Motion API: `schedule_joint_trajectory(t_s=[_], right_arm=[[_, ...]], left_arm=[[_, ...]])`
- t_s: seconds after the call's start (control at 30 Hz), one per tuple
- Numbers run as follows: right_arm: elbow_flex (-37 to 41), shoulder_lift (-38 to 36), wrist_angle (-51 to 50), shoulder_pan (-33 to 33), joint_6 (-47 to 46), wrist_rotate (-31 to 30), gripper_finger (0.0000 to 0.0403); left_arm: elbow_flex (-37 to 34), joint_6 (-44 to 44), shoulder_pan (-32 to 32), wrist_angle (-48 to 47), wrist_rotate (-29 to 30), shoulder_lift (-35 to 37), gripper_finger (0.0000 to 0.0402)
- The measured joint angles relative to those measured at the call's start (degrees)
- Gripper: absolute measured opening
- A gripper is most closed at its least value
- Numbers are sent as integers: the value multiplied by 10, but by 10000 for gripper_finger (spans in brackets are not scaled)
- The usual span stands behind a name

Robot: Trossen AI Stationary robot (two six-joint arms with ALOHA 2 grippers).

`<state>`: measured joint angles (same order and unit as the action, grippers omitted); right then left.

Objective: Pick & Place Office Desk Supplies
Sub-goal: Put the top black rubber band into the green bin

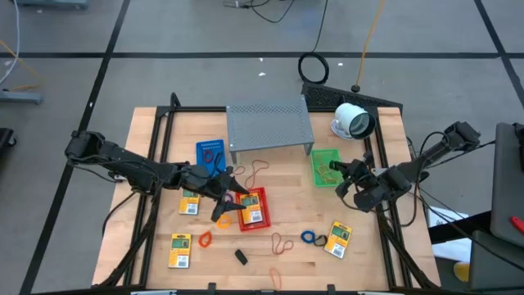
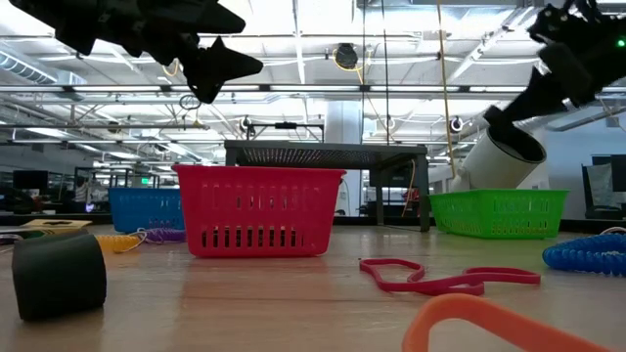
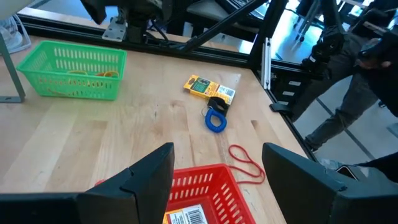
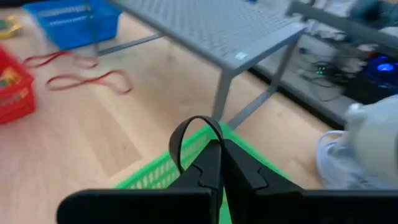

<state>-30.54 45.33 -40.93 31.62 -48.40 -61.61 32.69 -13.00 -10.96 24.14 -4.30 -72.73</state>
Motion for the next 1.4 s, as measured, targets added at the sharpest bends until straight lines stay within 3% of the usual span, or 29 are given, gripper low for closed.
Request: schedule_joint_trajectory(t_s=[0.13, 0.33, 0.43, 1.0, 1.2, 1.4], right_arm=[[64, -63, 96, 0, 83, 48, 0], [167, -154, 348, -1, 267, 149, 0], [196, -187, 440, -3, 336, 171, 0], [199, -206, 442, -61, 324, 131, 3], [199, -206, 441, -69, 307, 92, 41], [199, -206, 441, -69, 295, 83, 106]], left_arm=[[0, 24, 0, 7, 27, 0, 255], [0, 46, 0, 33, 32, 0, 255], [0, 64, 0, 37, 28, 0, 255], [0, 47, 0, 40, 24, 0, 255], [0, 42, 0, 39, 24, 0, 255], [0, 34, 0, 39, 24, 0, 255]])
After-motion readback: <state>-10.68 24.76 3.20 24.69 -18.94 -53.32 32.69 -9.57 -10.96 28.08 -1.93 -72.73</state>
